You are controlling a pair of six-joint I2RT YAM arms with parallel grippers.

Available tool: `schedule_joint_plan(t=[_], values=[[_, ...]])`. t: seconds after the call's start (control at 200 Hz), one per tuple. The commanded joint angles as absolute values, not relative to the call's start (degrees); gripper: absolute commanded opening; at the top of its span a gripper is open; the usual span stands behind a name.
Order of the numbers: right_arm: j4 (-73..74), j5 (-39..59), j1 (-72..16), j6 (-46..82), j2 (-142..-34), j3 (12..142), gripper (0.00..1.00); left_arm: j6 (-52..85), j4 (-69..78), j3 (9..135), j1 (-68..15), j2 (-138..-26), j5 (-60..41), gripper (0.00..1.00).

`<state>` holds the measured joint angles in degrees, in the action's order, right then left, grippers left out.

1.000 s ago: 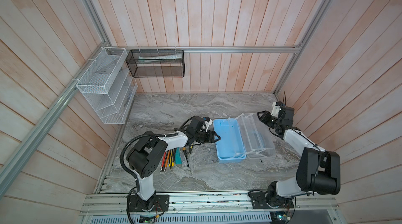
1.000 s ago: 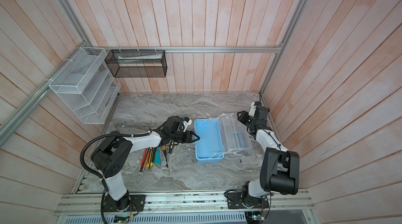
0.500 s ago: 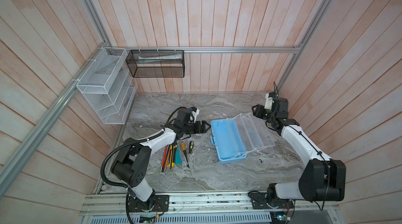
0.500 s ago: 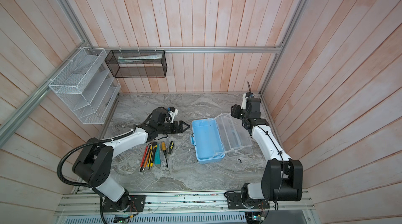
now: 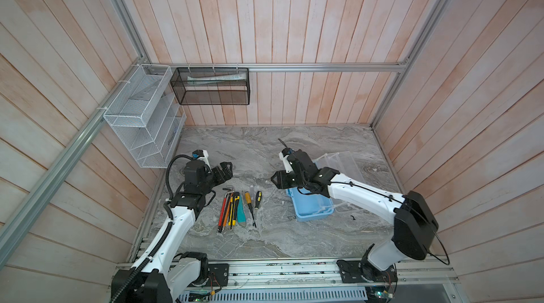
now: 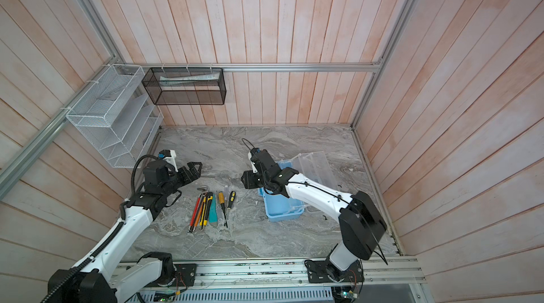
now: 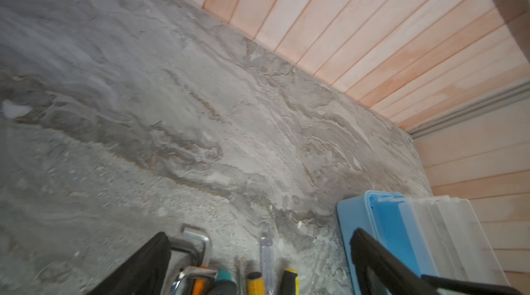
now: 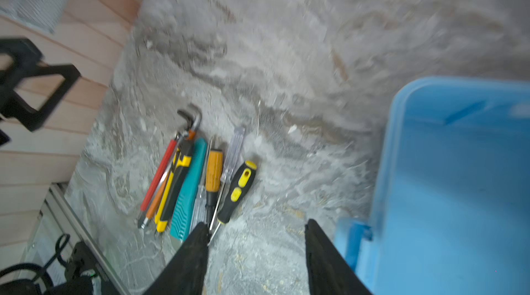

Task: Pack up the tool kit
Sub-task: 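Move the right gripper over the tools toward the yellow-black screwdriver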

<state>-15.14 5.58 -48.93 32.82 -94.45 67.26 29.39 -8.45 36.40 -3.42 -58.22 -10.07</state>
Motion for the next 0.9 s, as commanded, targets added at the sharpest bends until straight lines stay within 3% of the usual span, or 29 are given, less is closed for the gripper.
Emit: schedule_joint_plan(t=[0.0, 0.345, 0.615, 0.895], values=[[-18.1, 7.0, -51.0, 35.2, -100.2, 71.6, 0.53, 29.5, -9.8, 34.1, -1.2, -55.4, -8.7, 1.00], [-20.6, 7.8, -55.3, 35.7, -113.7, 80.2, 0.48, 27.5, -11.4, 32.5, 0.2, -54.9, -10.1, 1.00], [-25.3, 2.2, -55.8, 35.1, -117.2, 82.6, 0.44, 26.5, -12.0, 32.8, 0.3, -54.9, -10.3, 1.00], [-24.6, 2.9, -56.2, 35.1, -119.8, 83.9, 0.43, 26.1, -11.6, 32.2, 0.4, -55.0, -10.0, 1.00]])
